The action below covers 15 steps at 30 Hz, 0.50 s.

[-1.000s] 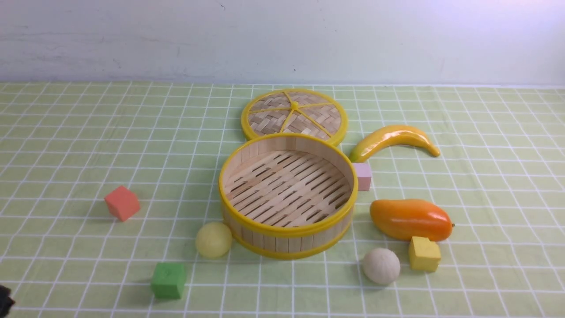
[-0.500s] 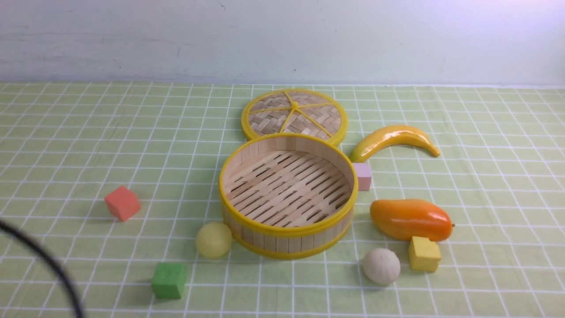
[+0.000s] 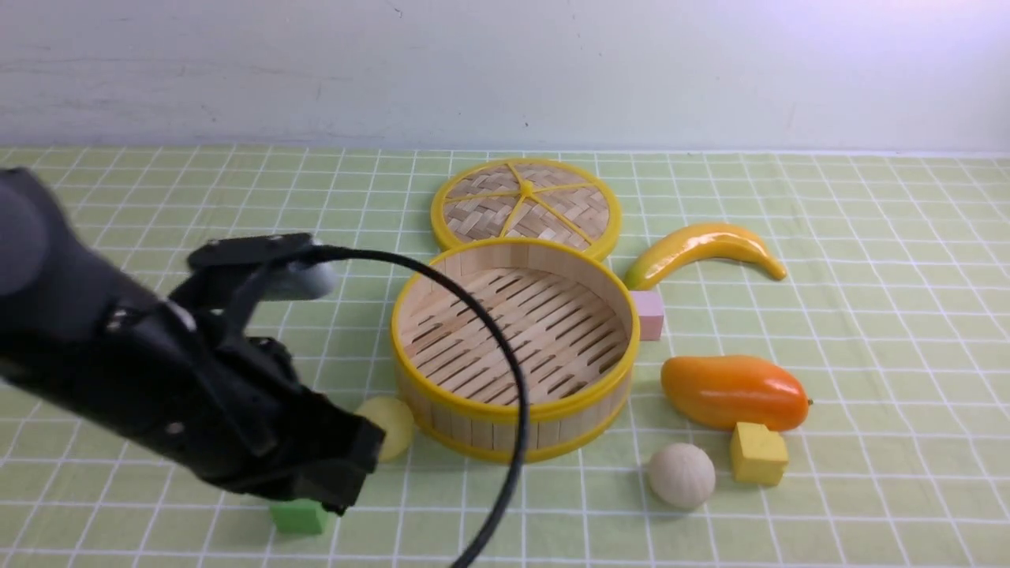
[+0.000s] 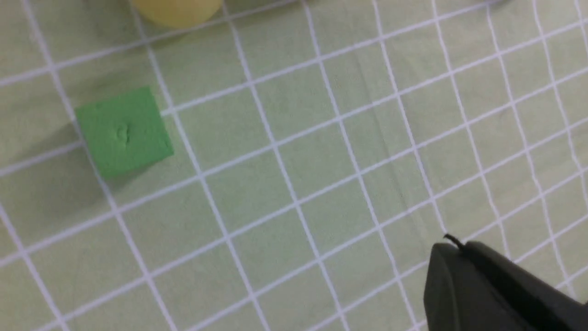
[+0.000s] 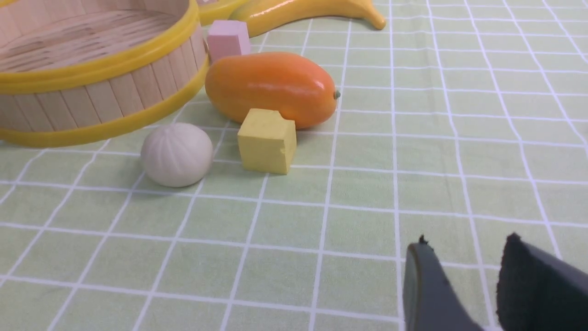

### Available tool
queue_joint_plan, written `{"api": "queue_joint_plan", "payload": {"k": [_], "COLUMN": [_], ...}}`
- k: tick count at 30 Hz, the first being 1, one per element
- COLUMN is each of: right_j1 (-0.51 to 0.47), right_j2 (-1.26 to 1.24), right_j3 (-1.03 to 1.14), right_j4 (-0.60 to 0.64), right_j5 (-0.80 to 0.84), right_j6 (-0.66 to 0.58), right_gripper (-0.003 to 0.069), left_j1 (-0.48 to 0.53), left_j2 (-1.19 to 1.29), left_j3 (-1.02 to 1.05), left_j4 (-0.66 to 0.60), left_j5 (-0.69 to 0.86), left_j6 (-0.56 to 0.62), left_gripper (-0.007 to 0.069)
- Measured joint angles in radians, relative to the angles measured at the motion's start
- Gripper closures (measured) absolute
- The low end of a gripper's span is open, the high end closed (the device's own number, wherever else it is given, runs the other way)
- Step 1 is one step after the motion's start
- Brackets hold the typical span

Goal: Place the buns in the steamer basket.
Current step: Use the left arm to grab a steamed stuffed bun

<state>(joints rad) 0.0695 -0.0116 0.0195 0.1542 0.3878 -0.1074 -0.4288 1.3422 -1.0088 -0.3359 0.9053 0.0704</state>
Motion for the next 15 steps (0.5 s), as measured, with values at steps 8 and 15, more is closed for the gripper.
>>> {"api": "queue_joint_plan", "payload": {"k": [8,15], "right_j1": [0.000,0.000], "right_j2": [0.000,0.000], "right_j3": [0.000,0.000], "right_j4": [0.000,0.000], "right_j5": [0.000,0.000], "right_j6": [0.000,0.000], "right_gripper": [0.0420,0.0420], "left_j1": [0.005,0.073], "left_j2": [0.300,0.438], "left_j3": [-0.201,-0.293], "left_j4": [0.186,0.196], "left_j5": [-0.005,-0.020], "left_j6": [-0.041,0.026], "left_gripper": [0.0638,0.0590]}}
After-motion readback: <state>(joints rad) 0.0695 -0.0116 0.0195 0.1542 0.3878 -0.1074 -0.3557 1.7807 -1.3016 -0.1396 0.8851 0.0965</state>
